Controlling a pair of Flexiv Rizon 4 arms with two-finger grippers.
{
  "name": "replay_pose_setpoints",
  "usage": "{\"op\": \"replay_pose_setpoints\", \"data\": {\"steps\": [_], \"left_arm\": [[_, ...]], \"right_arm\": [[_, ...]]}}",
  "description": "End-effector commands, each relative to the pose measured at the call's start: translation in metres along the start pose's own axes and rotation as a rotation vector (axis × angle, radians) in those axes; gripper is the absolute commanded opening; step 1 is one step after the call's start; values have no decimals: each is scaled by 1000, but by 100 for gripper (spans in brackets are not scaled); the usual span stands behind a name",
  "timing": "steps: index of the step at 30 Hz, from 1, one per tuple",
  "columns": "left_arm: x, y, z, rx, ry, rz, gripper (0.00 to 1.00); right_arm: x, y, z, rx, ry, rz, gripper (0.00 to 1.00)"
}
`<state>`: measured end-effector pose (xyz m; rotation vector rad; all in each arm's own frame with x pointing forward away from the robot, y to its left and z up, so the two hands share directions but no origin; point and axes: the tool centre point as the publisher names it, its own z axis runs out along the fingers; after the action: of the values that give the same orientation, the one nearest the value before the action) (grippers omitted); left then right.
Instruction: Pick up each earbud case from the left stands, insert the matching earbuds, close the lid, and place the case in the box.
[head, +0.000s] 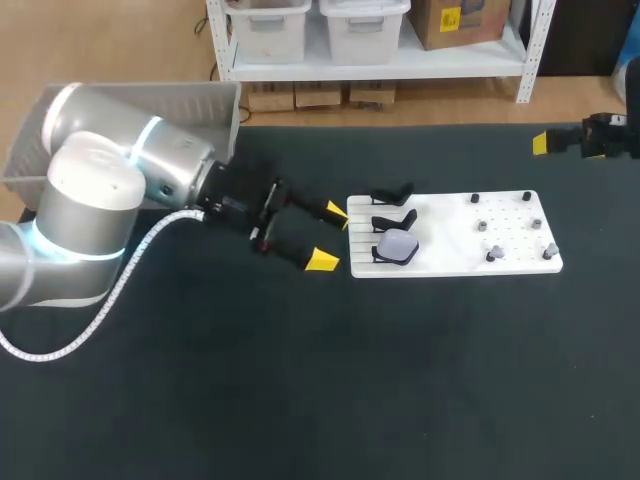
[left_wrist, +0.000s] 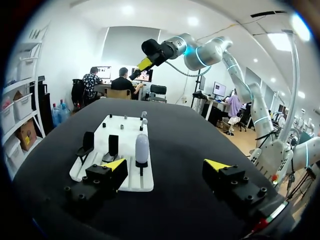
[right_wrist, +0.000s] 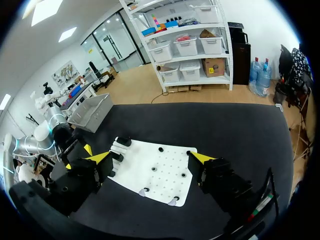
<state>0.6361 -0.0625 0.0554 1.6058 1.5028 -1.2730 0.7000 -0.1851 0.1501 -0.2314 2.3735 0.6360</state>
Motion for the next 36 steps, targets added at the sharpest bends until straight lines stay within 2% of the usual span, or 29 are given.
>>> {"op": "replay_pose_setpoints", "data": {"steps": [1,7,12,14,17,19,23,29,36], "left_arm": [[-2,1,4,-4,7,6,100],[-3,0,9,-21,27,20,100],[0,6,16,-52,50,2,100],[1,9,20,-60,67,-2,96],[3,12,24,-63,71,-9,90],[4,15,26,-62,73,-11,76],[3,18,30,-65,80,-9,65],[3,22,34,-73,86,-5,64],[2,21,41,-78,84,5,72]], "right_arm": [[0,0,0,0,0,0,100],[0,0,0,0,0,0,100],[0,0,0,0,0,0,100],[0,0,0,0,0,0,100],[0,0,0,0,0,0,100],[0,0,0,0,0,0,100],[0,0,0,0,0,0,100],[0,0,0,0,0,0,100],[0,0,0,0,0,0,100]]}}
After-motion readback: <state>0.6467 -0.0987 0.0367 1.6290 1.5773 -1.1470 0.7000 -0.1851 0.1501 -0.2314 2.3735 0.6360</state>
